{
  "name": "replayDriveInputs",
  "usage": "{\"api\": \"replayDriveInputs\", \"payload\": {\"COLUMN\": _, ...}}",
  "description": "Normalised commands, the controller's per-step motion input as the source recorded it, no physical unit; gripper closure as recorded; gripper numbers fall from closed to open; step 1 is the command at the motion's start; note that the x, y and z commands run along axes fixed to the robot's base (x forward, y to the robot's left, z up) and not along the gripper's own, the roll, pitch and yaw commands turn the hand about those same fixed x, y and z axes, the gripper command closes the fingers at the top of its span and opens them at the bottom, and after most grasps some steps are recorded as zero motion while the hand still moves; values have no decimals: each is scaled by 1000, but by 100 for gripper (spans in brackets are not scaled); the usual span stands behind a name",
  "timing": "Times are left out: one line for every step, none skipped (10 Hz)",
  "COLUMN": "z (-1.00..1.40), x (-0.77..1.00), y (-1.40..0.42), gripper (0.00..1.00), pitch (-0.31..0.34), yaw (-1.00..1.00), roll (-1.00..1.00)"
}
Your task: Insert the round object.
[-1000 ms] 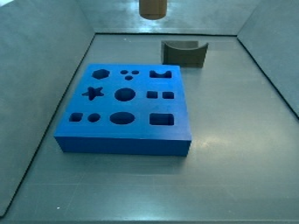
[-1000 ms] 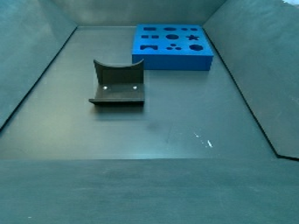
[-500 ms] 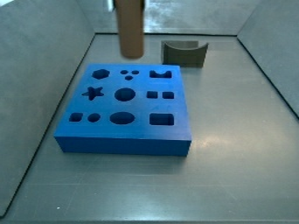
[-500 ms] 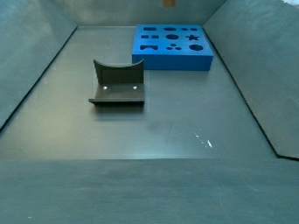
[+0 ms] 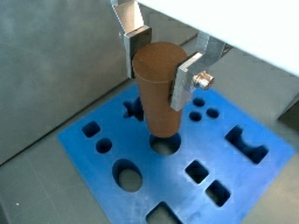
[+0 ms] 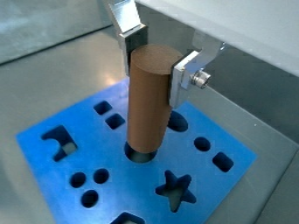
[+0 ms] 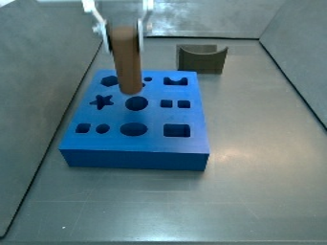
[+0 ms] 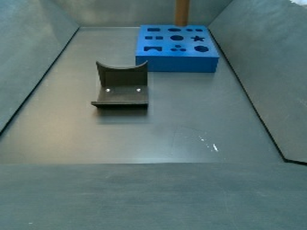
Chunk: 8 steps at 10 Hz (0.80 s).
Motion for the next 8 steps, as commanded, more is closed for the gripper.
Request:
{"api": "replayDriveInputs", "payload": {"z": -451, "x": 0, "y": 0, "gripper": 100, "pitch": 0, "yaw": -74, "roll": -223}}
{"api": "replayDriveInputs", "payload": {"z": -191, "x": 26, "y": 69, "gripper": 100, "pitch": 34, "yaw": -37, "roll": -93}}
{"api": "replayDriveInputs", "payload": {"z": -54, "x": 20, "y": 83, "gripper": 100, "pitch": 49, "yaw": 0, "roll": -9}}
{"api": "replayDriveInputs", "payload": {"z": -234, "x": 3, "y": 6, "gripper": 100, "pitch": 7, "yaw": 0, "roll": -76}}
{"api": "replayDriveInputs", "payload": {"z": -429, "x": 123, "y": 0, "gripper": 100, "pitch": 34, "yaw": -31, "roll": -151}}
{"api": "replayDriveInputs", "payload": {"z": -474, "x": 143, "y": 0, "gripper": 100, "pitch": 39, "yaw": -63, "roll": -156}}
{"api": "replayDriveInputs", "payload": {"z": -400, "x": 91, "y": 0, "gripper": 100, "pitch": 24, "yaw": -26, "roll": -120}}
{"api": "replayDriveInputs", "payload": {"z": -426, "x": 120, "y": 0, "gripper": 100, "pitch": 30, "yaw": -46, "roll": -156}}
